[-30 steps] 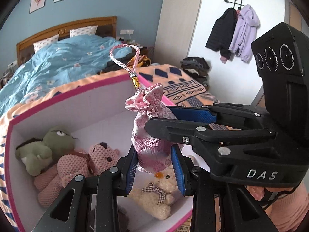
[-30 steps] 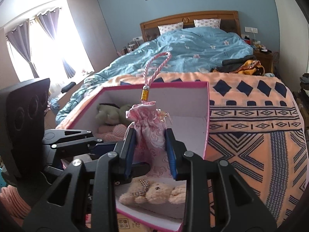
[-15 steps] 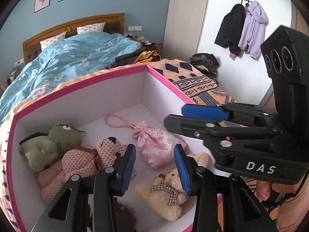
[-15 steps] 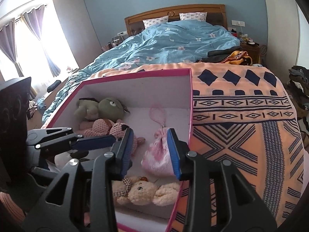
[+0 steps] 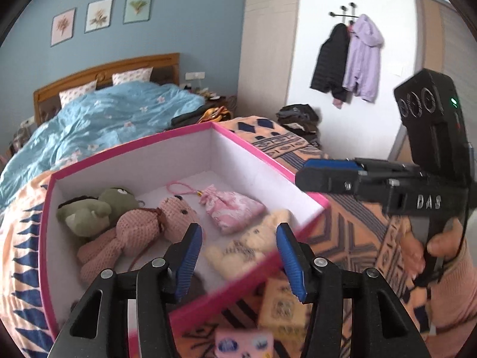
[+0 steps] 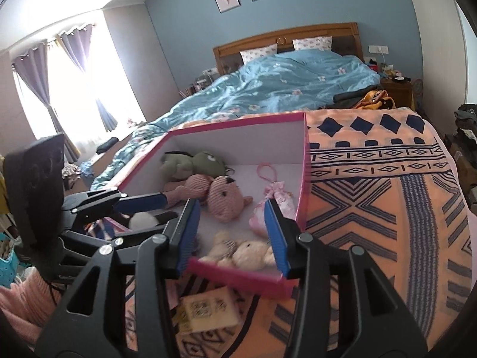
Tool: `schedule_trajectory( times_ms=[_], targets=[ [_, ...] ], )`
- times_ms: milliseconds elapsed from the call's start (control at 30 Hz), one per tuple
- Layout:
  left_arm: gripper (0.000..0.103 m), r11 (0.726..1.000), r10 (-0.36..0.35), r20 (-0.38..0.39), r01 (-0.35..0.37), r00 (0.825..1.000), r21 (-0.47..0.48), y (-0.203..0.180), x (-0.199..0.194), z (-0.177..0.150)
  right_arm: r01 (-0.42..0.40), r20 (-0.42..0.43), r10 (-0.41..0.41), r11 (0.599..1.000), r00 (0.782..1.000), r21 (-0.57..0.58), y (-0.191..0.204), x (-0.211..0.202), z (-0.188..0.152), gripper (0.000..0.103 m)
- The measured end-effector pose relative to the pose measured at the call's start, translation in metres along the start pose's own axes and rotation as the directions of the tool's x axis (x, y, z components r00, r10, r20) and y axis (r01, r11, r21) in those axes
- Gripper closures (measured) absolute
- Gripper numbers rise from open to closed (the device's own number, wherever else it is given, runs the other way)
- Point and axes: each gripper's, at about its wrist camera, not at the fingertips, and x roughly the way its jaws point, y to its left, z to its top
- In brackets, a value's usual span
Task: Organize objects
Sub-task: 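Withdraw both grippers from the box toward the yellow tissue pack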
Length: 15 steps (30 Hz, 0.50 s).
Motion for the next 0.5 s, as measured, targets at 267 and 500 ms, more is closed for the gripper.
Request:
schedule_trajectory(
  times_ms=[267, 500],
  targets=[
    [0.048, 0.996, -0.043, -0.03, 0.045, 0.999, 0.074, -0.029, -0.013, -0.041, -0.034, 0.026, 0.033, 0.999, 0.999, 0.019, 0.008, -0.029, -0.031, 0.05],
    [0.048, 0.993, 0.106, -0.12, -0.097, 0.987, 0.072, -0.026, 0.004, -0.069, -0.05, -0.058, 0.053, 0.997, 0.997, 0.057, 0.006, -0.014, -0.064, 0.05]
  ],
)
